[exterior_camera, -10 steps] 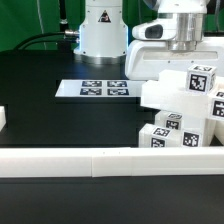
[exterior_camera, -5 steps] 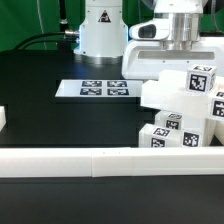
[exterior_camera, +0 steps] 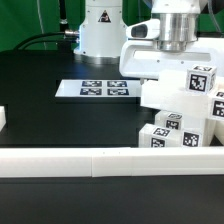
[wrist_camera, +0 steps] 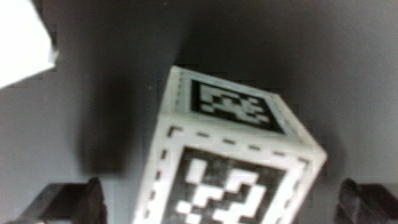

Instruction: Assemble chair

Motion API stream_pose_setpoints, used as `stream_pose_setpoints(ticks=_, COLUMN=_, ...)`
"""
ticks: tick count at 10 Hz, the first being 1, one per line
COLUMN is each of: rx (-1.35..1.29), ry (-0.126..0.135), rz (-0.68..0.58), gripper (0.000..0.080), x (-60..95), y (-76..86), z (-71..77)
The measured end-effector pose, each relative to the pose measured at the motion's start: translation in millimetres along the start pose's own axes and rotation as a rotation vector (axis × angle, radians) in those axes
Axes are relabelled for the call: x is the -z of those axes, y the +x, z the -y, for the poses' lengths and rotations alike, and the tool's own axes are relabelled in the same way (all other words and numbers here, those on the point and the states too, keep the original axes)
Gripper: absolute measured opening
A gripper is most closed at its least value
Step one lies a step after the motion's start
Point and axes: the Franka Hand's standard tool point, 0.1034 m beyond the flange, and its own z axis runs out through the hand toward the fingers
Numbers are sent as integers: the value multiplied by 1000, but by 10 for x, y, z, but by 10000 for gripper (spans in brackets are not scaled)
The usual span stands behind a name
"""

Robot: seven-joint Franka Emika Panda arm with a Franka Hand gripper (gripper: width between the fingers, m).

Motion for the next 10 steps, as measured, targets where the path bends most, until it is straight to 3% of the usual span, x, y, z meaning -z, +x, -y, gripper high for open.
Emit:
stream_pose_setpoints(ticks=1, rx=-116, ry=-1, rz=6, gripper=649, x=-3, y=-9, z=-15)
stream_pose_setpoints(ticks=6, rx=-114, ry=-3, rz=5, gripper=621, x=-5, y=24, z=-58)
stream_pose_setpoints(ticks=8, rx=-108, ry=-3, rz=5, gripper=261, x=-6, y=33, z=-68)
stream_pose_setpoints(ticks=9, rx=-107, ry=-3, rz=5, gripper=126, x=-6, y=44, z=-81)
stream_pose_setpoints(ticks=10, rx=-104, ry=-4, rz=5, gripper=126, x=-7, y=51, z=-91)
